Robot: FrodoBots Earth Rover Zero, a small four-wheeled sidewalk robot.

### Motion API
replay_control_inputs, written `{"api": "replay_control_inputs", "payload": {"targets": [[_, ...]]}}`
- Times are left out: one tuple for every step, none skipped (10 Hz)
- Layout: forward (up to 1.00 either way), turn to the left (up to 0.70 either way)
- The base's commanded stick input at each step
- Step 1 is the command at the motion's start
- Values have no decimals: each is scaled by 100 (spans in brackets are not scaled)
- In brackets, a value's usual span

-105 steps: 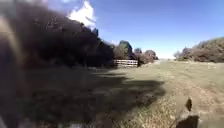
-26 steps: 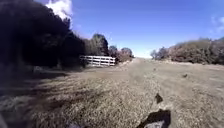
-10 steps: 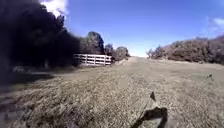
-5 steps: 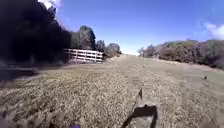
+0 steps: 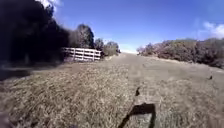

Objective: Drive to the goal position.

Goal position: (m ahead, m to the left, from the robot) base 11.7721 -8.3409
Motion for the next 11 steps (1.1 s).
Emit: {"api": "replay_control_inputs", "payload": {"targets": [[70, 0], [70, 0], [70, 0], [70, 0], [70, 0], [70, 0], [70, 0], [70, 0], [70, 0], [70, 0], [70, -2]]}}
